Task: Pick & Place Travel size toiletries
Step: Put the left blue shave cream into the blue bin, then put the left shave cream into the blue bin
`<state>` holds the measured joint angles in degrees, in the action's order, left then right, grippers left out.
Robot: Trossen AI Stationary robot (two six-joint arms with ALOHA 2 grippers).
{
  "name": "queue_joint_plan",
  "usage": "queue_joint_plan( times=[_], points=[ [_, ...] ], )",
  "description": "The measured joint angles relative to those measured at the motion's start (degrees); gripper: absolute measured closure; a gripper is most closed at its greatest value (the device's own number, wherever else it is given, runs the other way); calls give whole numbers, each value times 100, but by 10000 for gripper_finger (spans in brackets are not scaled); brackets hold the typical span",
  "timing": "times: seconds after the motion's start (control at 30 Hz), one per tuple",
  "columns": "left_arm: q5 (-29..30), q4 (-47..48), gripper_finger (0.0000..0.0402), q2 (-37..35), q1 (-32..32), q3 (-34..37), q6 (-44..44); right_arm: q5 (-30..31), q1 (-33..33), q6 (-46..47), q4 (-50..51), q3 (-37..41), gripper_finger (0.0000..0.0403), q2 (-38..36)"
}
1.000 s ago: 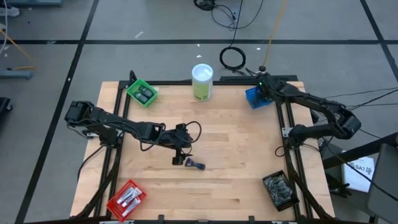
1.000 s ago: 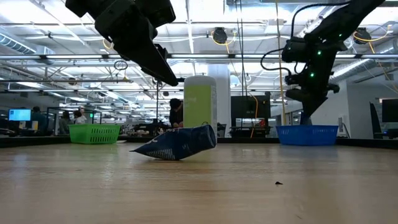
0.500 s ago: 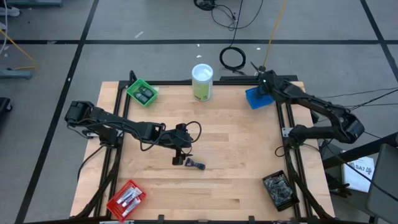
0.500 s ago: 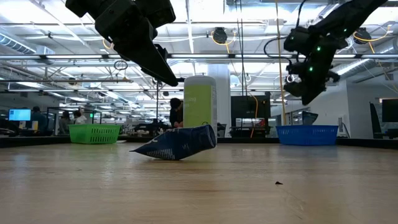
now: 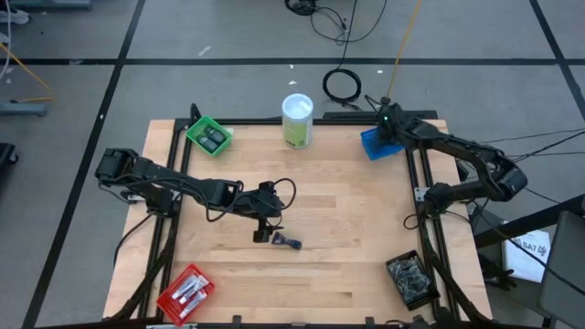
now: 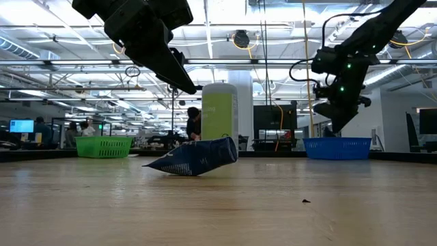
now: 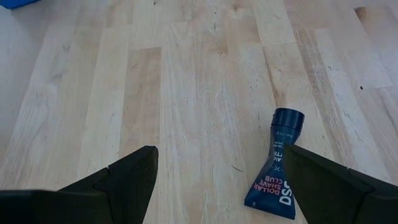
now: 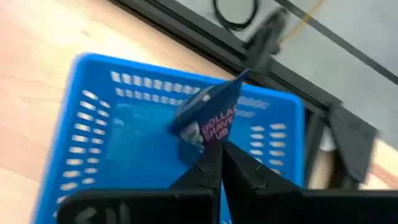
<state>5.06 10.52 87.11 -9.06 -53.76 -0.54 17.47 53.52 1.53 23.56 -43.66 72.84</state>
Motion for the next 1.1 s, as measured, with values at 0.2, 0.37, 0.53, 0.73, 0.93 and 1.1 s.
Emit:
queue_joint_plan(
  times=[0.2, 0.37, 0.53, 0.73, 0.93, 1.1],
  points=[
    [-1, -2, 66, 0, 0, 0, 2, -229, -210, -249, -432, 0, 403, -1],
    [0, -8, 66, 0, 0, 0, 2, -266, -352, -219, -703, 0, 403, -122],
    [0, -9, 66, 0, 0, 0, 0, -327, -599, -86, -803, 0, 403, -302],
    [-41, 88, 66, 0, -1, 0, 3, -1844, -1042, -59, -1440, 0, 403, -752],
    [-389, 17, 66, 309, -11, -5, 149, -3094, -1680, 159, -2525, 0, 396, -1229],
    [-407, -80, 66, 927, -44, -2, 322, -3740, -2396, 384, -3303, -5, 343, -1357]
  ],
)
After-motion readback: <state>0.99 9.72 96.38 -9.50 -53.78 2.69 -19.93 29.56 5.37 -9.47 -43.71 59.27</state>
